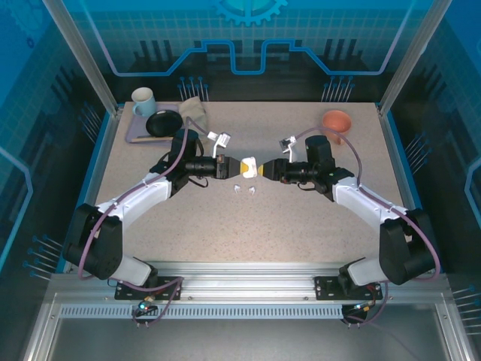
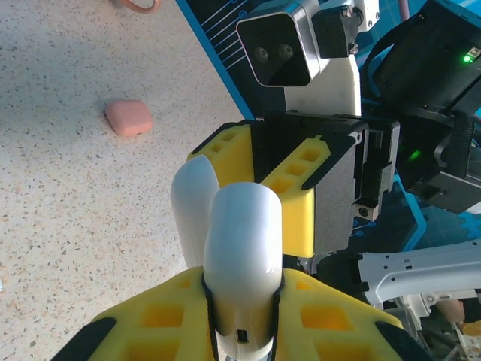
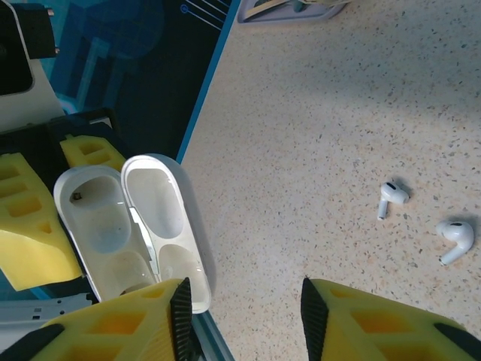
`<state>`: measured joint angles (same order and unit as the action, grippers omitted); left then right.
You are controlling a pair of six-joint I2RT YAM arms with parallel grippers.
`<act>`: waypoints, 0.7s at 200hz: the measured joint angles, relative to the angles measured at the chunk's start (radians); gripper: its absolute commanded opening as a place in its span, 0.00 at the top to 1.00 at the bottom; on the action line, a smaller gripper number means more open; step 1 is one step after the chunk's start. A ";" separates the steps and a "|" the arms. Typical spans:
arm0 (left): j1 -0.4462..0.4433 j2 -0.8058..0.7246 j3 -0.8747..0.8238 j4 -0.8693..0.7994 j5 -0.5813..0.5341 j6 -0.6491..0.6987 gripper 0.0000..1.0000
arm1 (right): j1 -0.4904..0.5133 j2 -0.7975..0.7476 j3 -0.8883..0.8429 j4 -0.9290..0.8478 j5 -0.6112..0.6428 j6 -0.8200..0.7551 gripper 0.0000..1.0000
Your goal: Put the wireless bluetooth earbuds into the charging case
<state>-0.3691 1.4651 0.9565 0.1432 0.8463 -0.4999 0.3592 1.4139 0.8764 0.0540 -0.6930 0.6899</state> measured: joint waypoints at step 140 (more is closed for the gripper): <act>0.000 0.013 0.000 0.039 0.008 -0.044 0.89 | 0.029 0.068 0.046 0.045 -0.029 0.029 0.74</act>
<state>-0.3691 1.4780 0.9565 0.1818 0.8547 -0.5442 0.3885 1.4822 0.9222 0.0990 -0.7219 0.7189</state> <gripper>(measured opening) 0.189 0.282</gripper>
